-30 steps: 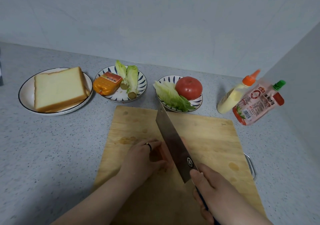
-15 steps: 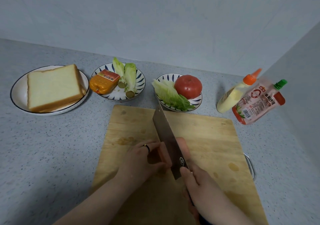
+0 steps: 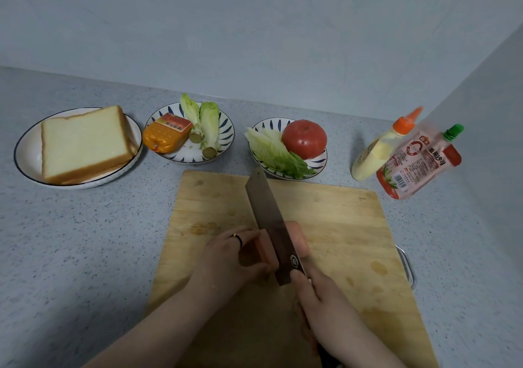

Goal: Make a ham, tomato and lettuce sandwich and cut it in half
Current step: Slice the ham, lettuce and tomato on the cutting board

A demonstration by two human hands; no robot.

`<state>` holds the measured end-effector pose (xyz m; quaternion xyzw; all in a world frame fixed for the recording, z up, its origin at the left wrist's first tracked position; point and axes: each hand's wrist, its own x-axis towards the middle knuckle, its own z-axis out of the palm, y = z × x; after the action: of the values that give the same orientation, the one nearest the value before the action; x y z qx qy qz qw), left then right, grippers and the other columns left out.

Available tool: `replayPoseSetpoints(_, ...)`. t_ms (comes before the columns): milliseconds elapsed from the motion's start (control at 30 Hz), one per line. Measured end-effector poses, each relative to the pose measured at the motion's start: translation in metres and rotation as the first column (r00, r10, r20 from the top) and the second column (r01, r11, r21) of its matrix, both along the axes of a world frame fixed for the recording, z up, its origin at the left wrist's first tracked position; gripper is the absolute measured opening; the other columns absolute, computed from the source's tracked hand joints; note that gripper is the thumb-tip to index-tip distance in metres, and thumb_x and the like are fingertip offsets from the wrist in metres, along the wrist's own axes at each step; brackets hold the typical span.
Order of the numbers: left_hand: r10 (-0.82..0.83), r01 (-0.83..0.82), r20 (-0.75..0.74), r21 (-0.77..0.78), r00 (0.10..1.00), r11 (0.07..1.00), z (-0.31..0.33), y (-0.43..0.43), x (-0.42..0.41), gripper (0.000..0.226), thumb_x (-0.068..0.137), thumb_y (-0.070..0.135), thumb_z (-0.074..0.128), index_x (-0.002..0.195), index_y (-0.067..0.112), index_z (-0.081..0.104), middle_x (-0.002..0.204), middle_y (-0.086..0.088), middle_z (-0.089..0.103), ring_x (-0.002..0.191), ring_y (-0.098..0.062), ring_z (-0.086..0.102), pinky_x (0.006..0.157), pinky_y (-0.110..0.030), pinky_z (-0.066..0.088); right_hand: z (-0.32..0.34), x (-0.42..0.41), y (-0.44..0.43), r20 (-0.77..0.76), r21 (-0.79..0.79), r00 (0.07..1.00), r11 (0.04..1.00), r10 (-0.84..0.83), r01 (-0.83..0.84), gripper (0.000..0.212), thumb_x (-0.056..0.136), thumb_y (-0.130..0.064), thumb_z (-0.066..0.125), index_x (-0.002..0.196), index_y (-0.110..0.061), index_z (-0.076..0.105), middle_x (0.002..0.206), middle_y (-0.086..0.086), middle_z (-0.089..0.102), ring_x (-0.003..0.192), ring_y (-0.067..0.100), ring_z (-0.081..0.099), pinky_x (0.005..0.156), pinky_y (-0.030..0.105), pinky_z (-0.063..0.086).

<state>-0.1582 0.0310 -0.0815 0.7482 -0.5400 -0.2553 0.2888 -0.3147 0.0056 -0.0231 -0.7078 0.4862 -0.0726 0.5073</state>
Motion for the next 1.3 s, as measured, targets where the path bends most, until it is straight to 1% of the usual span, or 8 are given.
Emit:
replayPoseSetpoints(67,0.004,-0.004,-0.007,-0.001,1.000,1.000,0.001,0.000,0.000,0.064,0.070,0.045,0.069,0.128,0.034,0.045,0.134,0.013,0.046,0.121,-0.005,0.040,0.093,-0.011,0.025,0.000,0.000,-0.005,0.024,0.091,0.998,0.995,-0.052,0.050,0.022,0.097,-0.022,0.035,0.093,-0.037,0.051,0.040,-0.009,0.051,0.034,0.000,0.046,0.039,0.010,0.031)
replayPoseSetpoints(167,0.014,-0.014,-0.033,-0.006,0.999,1.000,0.003,0.000,0.000,0.062,0.069,0.042,0.071,0.126,0.035,0.048,0.130,0.013,0.049,0.118,-0.004,0.041,0.087,-0.009,0.024,0.005,0.001,-0.013,0.048,0.199,0.994,0.976,-0.102,0.091,0.018,0.098,-0.024,0.033,0.087,-0.021,0.048,0.045,0.000,0.041,0.027,0.006,0.034,0.034,0.019,0.031)
replayPoseSetpoints(300,0.017,-0.017,-0.032,0.004,0.999,1.000,0.004,0.001,0.001,0.066,0.068,0.043,0.071,0.128,0.032,0.046,0.134,0.011,0.046,0.123,-0.007,0.038,0.094,-0.013,0.025,0.013,-0.004,-0.013,0.092,0.146,0.990,0.985,-0.104,0.090,0.017,0.098,-0.028,0.032,0.087,-0.032,0.045,0.046,0.000,0.041,0.028,0.007,0.035,0.037,0.020,0.031)
replayPoseSetpoints(467,0.034,-0.033,-0.043,0.019,0.998,0.999,0.006,0.002,-0.001,0.067,0.068,0.044,0.071,0.129,0.032,0.046,0.134,0.010,0.046,0.121,-0.008,0.041,0.094,-0.014,0.027,0.028,-0.010,-0.006,0.125,0.088,0.987,0.992,-0.098,0.087,0.031,0.097,-0.026,0.034,0.068,-0.024,0.044,0.042,-0.001,0.042,0.027,0.010,0.034,0.036,0.020,0.031)
replayPoseSetpoints(667,0.048,-0.048,-0.088,-0.004,0.995,0.999,0.004,0.006,-0.002,0.068,0.069,0.042,0.071,0.131,0.030,0.044,0.137,0.010,0.044,0.125,-0.009,0.039,0.102,-0.019,0.028,0.027,-0.010,-0.003,0.094,0.107,0.992,0.992,-0.083,0.073,0.017,0.098,-0.023,0.033,0.084,-0.030,0.041,0.043,0.001,0.042,0.025,0.010,0.034,0.033,0.014,0.028)
replayPoseSetpoints(867,0.050,-0.051,-0.082,-0.011,0.995,0.999,0.005,0.005,-0.004,0.069,0.070,0.041,0.071,0.132,0.028,0.043,0.136,0.008,0.045,0.124,-0.010,0.040,0.102,-0.019,0.029,0.023,-0.010,-0.004,0.018,0.074,0.997,0.995,-0.075,0.073,0.027,0.097,-0.028,0.034,0.072,-0.027,0.045,0.045,-0.002,0.044,0.027,0.005,0.038,0.038,0.015,0.029)
replayPoseSetpoints(1033,0.052,-0.052,-0.057,0.000,0.997,0.999,0.002,0.004,-0.005,0.069,0.071,0.043,0.069,0.133,0.028,0.041,0.140,0.010,0.040,0.129,-0.010,0.035,0.104,-0.019,0.025,0.030,-0.008,-0.003,0.011,0.111,0.998,0.992,-0.054,0.053,0.025,0.097,-0.027,0.033,0.074,-0.032,0.041,0.043,0.001,0.041,0.024,0.008,0.035,0.034,0.017,0.029)
replayPoseSetpoints(1300,0.058,-0.059,-0.042,-0.011,0.997,0.998,-0.001,0.004,-0.004,0.068,0.072,0.045,0.068,0.132,0.031,0.041,0.140,0.013,0.039,0.129,-0.007,0.033,0.104,-0.018,0.023,0.039,-0.013,0.002,-0.066,0.134,0.997,0.990,-0.035,0.043,0.025,0.097,-0.028,0.033,0.074,-0.034,0.040,0.036,-0.005,0.041,0.023,0.005,0.037,0.035,0.014,0.028)
